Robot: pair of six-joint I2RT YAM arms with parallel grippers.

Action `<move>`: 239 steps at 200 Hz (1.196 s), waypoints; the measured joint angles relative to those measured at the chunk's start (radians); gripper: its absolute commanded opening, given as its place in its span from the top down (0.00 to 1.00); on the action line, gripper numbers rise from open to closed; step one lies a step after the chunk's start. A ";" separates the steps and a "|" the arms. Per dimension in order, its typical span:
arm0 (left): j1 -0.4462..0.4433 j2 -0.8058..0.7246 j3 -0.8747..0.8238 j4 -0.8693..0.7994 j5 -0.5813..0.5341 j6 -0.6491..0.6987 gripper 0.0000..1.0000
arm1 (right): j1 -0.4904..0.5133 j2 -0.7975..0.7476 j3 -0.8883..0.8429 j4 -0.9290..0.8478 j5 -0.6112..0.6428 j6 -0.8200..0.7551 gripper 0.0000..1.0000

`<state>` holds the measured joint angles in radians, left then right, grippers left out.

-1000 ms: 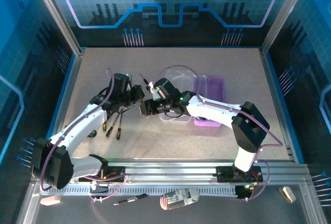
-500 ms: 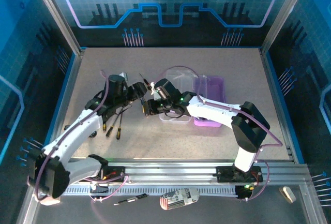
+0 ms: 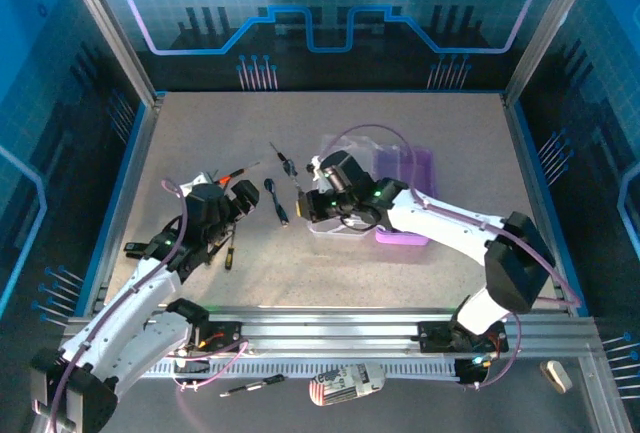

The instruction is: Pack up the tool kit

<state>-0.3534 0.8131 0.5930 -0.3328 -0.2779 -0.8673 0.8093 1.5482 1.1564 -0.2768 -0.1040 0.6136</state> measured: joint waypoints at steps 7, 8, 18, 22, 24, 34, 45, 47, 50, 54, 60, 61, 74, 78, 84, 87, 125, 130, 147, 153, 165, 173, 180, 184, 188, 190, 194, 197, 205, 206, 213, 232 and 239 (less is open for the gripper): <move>0.000 0.000 -0.004 0.001 -0.003 0.000 0.01 | -0.021 -0.020 -0.010 -0.011 0.007 -0.007 0.83; 0.000 0.000 -0.005 0.002 -0.003 0.000 0.01 | -0.024 -0.023 -0.012 -0.012 0.007 -0.008 0.83; 0.000 0.006 -0.008 0.006 -0.003 0.000 0.01 | -0.064 -0.061 -0.030 -0.032 0.023 -0.019 0.83; 0.000 0.010 -0.008 0.009 -0.003 0.001 0.01 | -0.077 -0.076 -0.036 -0.041 0.026 -0.023 0.83; 0.000 0.013 -0.008 0.011 -0.003 0.001 0.01 | -0.088 -0.087 -0.040 -0.046 0.028 -0.027 0.83; 0.000 0.032 -0.007 0.026 -0.005 0.001 0.01 | -0.130 -0.130 -0.061 -0.062 0.038 -0.036 0.83; 0.001 0.064 -0.006 0.037 -0.005 0.001 0.01 | -0.191 -0.192 -0.094 -0.078 0.049 -0.051 0.84; 0.001 0.069 -0.006 0.040 -0.005 0.002 0.01 | -0.198 -0.199 -0.099 -0.079 0.050 -0.052 0.84; 0.001 0.080 -0.006 0.044 -0.004 0.002 0.01 | -0.217 -0.216 -0.108 -0.085 0.054 -0.058 0.84; 0.001 0.094 -0.006 0.047 -0.003 0.002 0.01 | -0.241 -0.239 -0.122 -0.091 0.057 -0.061 0.84; 0.001 0.114 -0.005 0.051 -0.002 0.002 0.01 | -0.278 -0.269 -0.139 -0.101 0.067 -0.066 0.84; 0.001 0.119 -0.004 0.053 -0.001 0.002 0.01 | -0.282 -0.272 -0.142 -0.101 0.068 -0.067 0.84; 0.001 0.165 0.005 0.061 0.014 0.001 0.01 | -0.365 -0.335 -0.190 -0.113 0.079 -0.081 0.84; 0.001 0.180 0.008 0.066 0.021 0.001 0.01 | -0.390 -0.351 -0.203 -0.117 0.083 -0.084 0.84; 0.001 0.199 0.014 0.073 0.029 0.001 0.01 | -0.425 -0.372 -0.225 -0.126 0.089 -0.089 0.84; 0.001 0.207 0.017 0.075 0.033 0.001 0.01 | -0.443 -0.380 -0.234 -0.129 0.088 -0.089 0.84; 0.001 0.263 0.047 0.099 0.066 0.001 0.01 | -0.620 -0.415 -0.357 -0.152 0.086 -0.114 0.84; 0.001 0.266 0.049 0.101 0.067 0.001 0.01 | -0.631 -0.415 -0.364 -0.156 0.087 -0.116 0.84; 0.001 0.268 0.051 0.108 0.078 0.000 0.01 | -0.644 -0.403 -0.376 -0.160 0.085 -0.125 0.83; 0.001 0.268 0.051 0.110 0.084 -0.004 0.01 | -0.643 -0.395 -0.377 -0.155 0.077 -0.126 0.83; 0.001 0.268 0.051 0.114 0.092 -0.013 0.01 | -0.644 -0.379 -0.385 -0.136 0.064 -0.126 0.83; 0.001 0.269 0.051 0.116 0.098 -0.021 0.01 | -0.644 -0.369 -0.394 -0.119 0.051 -0.125 0.83; 0.001 0.269 0.051 0.119 0.104 -0.025 0.01 | -0.644 -0.360 -0.402 -0.108 0.042 -0.125 0.83; 0.001 0.270 0.051 0.121 0.107 -0.025 0.01 | -0.644 -0.353 -0.406 -0.104 0.036 -0.125 0.83; 0.001 0.271 0.051 0.122 0.112 -0.026 0.01 | -0.645 -0.346 -0.409 -0.101 0.032 -0.125 0.83; 0.001 0.271 0.051 0.123 0.113 -0.026 0.01 | -0.645 -0.343 -0.410 -0.100 0.032 -0.125 0.83; 0.001 0.272 0.051 0.125 0.116 -0.026 0.01 | -0.645 -0.336 -0.413 -0.096 0.028 -0.125 0.83; 0.001 0.272 0.051 0.125 0.118 -0.027 0.01 | -0.645 -0.330 -0.414 -0.095 0.025 -0.125 0.83; 0.001 0.274 0.051 0.127 0.120 -0.029 0.01 | -0.645 -0.315 -0.415 -0.090 0.020 -0.125 0.82; 0.001 0.274 0.051 0.127 0.120 -0.029 0.01 | -0.645 -0.314 -0.415 -0.089 0.019 -0.125 0.83; 0.001 0.274 0.051 0.129 0.122 -0.032 0.01 | -0.645 -0.300 -0.415 -0.085 0.013 -0.126 0.83; 0.001 0.274 0.051 0.130 0.130 -0.042 0.01 | -0.645 -0.264 -0.415 -0.069 0.004 -0.126 0.83; 0.001 0.274 0.051 0.129 0.132 -0.044 0.01 | -0.645 -0.249 -0.415 -0.063 -0.003 -0.125 0.82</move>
<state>-0.3527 1.0870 0.6445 -0.2035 -0.1463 -0.9115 0.1638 1.2987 0.7414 -0.3393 -0.1066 0.4885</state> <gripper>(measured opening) 0.994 0.176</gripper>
